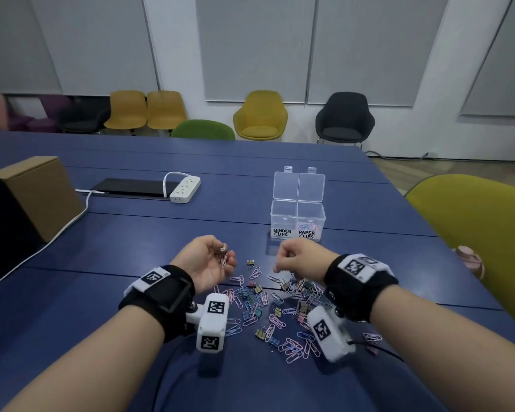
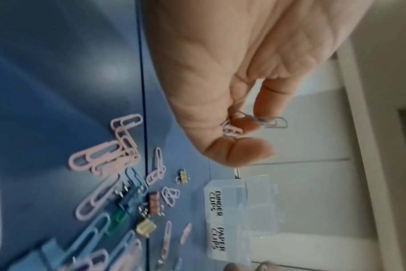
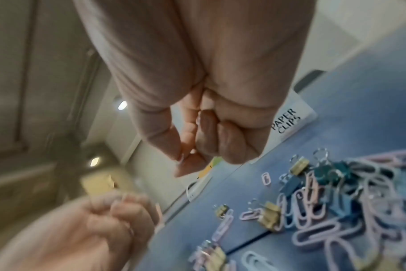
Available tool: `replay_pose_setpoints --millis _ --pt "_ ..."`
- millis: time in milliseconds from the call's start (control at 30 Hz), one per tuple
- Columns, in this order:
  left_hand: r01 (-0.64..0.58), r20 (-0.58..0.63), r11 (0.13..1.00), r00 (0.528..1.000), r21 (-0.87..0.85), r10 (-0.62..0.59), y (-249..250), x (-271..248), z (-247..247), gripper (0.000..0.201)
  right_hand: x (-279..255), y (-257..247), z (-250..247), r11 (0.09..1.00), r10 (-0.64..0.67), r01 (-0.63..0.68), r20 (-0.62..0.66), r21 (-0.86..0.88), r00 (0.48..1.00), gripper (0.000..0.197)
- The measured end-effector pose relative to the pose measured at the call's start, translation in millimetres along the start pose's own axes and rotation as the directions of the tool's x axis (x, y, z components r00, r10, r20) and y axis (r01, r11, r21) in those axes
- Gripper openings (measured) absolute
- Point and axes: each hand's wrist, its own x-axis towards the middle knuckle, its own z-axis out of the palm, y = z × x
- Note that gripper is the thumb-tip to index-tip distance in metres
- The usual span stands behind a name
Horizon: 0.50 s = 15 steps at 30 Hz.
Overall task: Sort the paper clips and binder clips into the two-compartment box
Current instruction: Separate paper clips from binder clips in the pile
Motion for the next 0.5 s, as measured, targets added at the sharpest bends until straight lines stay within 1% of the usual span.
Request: replay_pose_setpoints --millis 33,67,100,133,200,233,300,333,367,400,433,500 --pt "0.005 0.018 0.998 1.000 -0.068 -0.004 1.4 -1.8 -1.9 0.022 -2.3 3.2 -2.4 0.978 0.023 -0.024 0.006 0.208 1.000 0.018" --pt "0.012 0.032 0.994 0.999 -0.111 -0.009 2.1 -3.3 -3.1 0.021 -5.9 5.4 -3.8 0.921 0.044 -0.048 0.019 0.387 0.999 0.020" --pt "0.017 0.042 0.991 0.999 -0.131 -0.012 2.3 -5.0 -3.3 0.021 -9.7 6.7 -4.9 0.846 0.057 -0.067 0.035 0.529 0.998 0.023" --pt "0.019 0.044 0.991 0.999 -0.131 -0.013 2.5 -6.5 -3.4 0.021 -14.0 6.9 -6.1 0.774 0.057 -0.077 0.052 0.628 0.997 0.025" --pt "0.030 0.034 0.996 0.999 -0.089 -0.027 3.0 -9.8 -4.0 0.021 -22.0 8.8 -8.0 0.648 0.045 -0.081 0.069 0.757 0.997 0.027" --pt "0.036 0.025 0.999 0.999 -0.033 -0.035 2.8 -11.6 -4.2 0.021 -24.8 12.3 -8.7 0.585 0.053 -0.088 0.071 0.806 0.996 0.027" --pt "0.037 0.007 0.989 0.999 0.145 -0.039 -0.1 -13.8 -5.6 0.025 -31.2 18.2 -10.0 0.477 0.090 -0.120 0.087 0.871 0.992 0.027" --pt "0.027 -0.008 0.968 1.000 0.251 -0.026 -2.2 -14.7 -5.9 0.031 -34.0 21.6 -10.3 0.432 0.114 -0.133 0.092 0.892 0.989 0.029" --pt "0.008 -0.030 0.930 1.000 0.368 0.003 -4.5 -13.7 -7.8 0.037 -36.3 25.6 -10.5 0.390 0.141 -0.143 0.094 0.910 0.986 0.030" --pt "-0.014 -0.049 0.866 0.998 0.499 0.044 -6.3 -13.0 -9.5 0.042 -39.0 29.6 -11.1 0.366 0.167 -0.146 0.089 0.919 0.982 0.031" --pt "-0.031 -0.058 0.776 0.994 0.630 0.087 -7.5 -12.6 -11.7 0.045 -41.8 32.8 -11.8 0.370 0.189 -0.147 0.081 0.917 0.979 0.030" --pt "-0.051 -0.043 0.564 0.987 0.824 0.152 -8.0 -13.5 -14.4 0.046 -47.0 38.2 -13.2 0.442 0.194 -0.156 0.076 0.884 0.978 0.026"
